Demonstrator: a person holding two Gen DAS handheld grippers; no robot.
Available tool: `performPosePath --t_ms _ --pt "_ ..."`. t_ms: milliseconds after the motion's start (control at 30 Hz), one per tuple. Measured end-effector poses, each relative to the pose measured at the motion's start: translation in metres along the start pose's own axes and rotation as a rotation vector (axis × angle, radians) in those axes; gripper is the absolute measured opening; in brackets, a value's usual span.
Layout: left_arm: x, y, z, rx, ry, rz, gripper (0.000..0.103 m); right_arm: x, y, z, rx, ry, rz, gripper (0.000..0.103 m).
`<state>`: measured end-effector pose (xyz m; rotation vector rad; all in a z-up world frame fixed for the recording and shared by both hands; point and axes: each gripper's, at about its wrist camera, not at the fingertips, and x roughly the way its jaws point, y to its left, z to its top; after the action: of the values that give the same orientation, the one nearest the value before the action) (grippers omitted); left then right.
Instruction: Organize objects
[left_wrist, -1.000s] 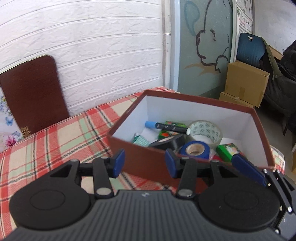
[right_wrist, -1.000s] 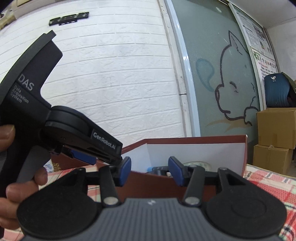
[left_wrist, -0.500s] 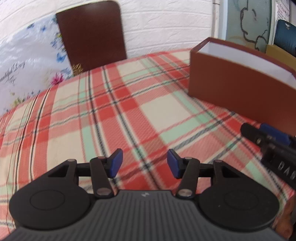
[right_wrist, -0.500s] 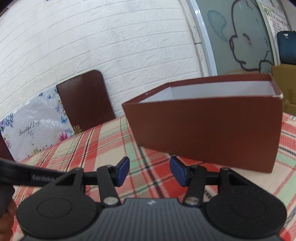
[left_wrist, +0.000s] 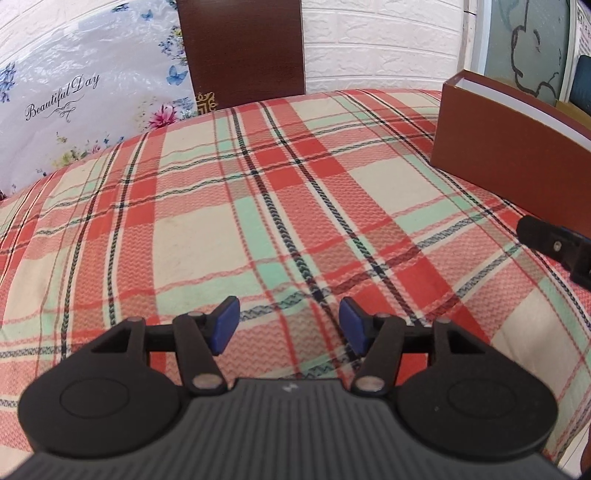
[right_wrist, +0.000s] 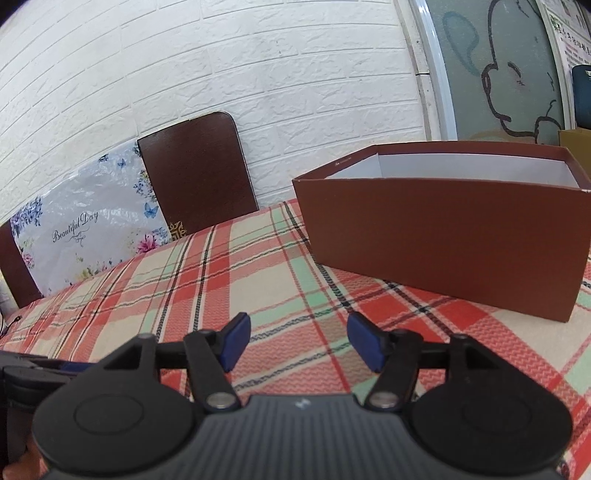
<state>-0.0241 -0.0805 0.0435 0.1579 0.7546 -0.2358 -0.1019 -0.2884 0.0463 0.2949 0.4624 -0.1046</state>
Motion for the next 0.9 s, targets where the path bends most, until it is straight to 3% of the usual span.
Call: performPosePath --t_ms 67,333,500,733,900 --pt "-0.003 0.003 -0.002 -0.001 -0.009 0.000 0.066 -0.005 -0.002 0.002 0.025 -0.004 -0.004 0.072" --pt "-0.019 0.008 -0.006 0.002 -0.055 -0.016 0.077 -0.027 0.000 0.008 0.073 -0.011 -0.001 0.079" --pt "-0.032 0.008 -0.008 0.010 -0.093 -0.015 0.089 -0.038 0.004 0.005 0.081 -0.012 -0.007 0.088" --pt "-0.046 0.005 -0.009 0.031 -0.126 -0.019 0.097 -0.051 0.005 0.008 0.102 -0.048 -0.030 0.102" --pt "-0.056 0.002 -0.010 0.039 -0.155 -0.012 0.103 -0.059 0.006 0.009 0.117 -0.078 -0.038 0.103"
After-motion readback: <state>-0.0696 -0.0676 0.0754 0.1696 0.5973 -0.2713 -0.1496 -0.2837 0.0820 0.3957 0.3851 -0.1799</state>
